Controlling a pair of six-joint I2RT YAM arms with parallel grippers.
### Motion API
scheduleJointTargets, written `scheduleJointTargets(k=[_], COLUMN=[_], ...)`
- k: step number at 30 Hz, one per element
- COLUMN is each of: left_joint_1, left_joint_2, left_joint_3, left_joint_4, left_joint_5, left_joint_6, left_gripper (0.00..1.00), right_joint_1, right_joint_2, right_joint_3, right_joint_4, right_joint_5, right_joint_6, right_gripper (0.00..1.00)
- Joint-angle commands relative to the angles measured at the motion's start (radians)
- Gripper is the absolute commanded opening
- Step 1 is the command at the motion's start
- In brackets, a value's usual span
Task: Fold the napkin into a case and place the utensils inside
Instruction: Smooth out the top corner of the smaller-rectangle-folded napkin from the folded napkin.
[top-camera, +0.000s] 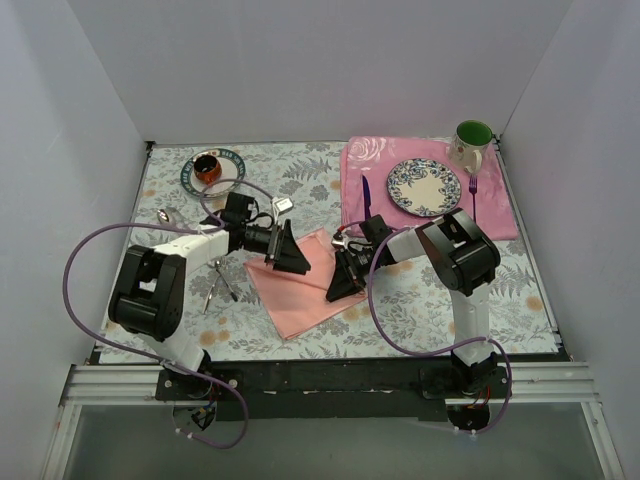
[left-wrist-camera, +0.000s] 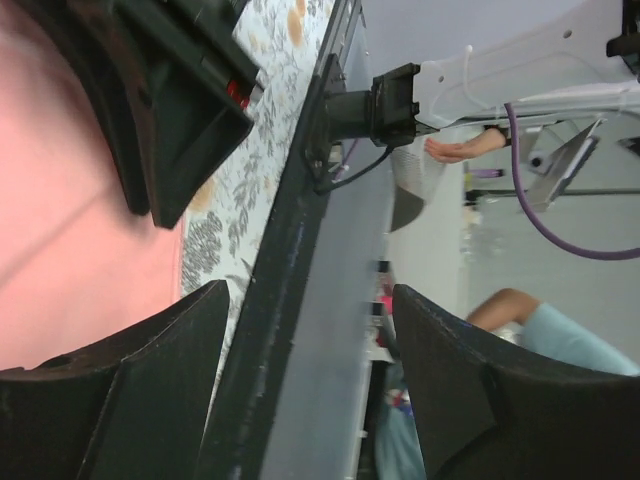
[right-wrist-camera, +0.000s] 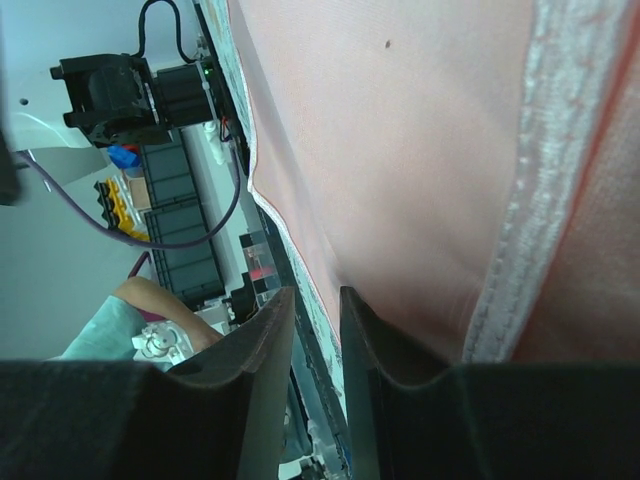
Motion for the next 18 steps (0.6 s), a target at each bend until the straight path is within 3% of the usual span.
scheduleJointTargets(k=[1,12,18], left_joint_1=[-0.019,-0.078,-0.079], left_joint_2=[0.006,0.141,0.227], left_joint_3=[-0.061,-0.107,-0.103], left_joint_4=[0.207,0.379,0.456], left_joint_5=[0.036,-0.168,-0.182], left_joint_6=[-0.218,-0.322,-0.347], left_gripper=[0.65,0.65,0.78], right_joint_1=[-0.005,-0.007,-0.005], right_joint_2=[0.023,0.030,0.029], right_joint_3=[-0.017,-0.023,-0.025], right_joint_4=[0.018,0.031,0.028], right_joint_5=[0.042,0.039,0.041], right_joint_6=[0.003,0.021,0.018], right_gripper=[0.34,0.33,0.35])
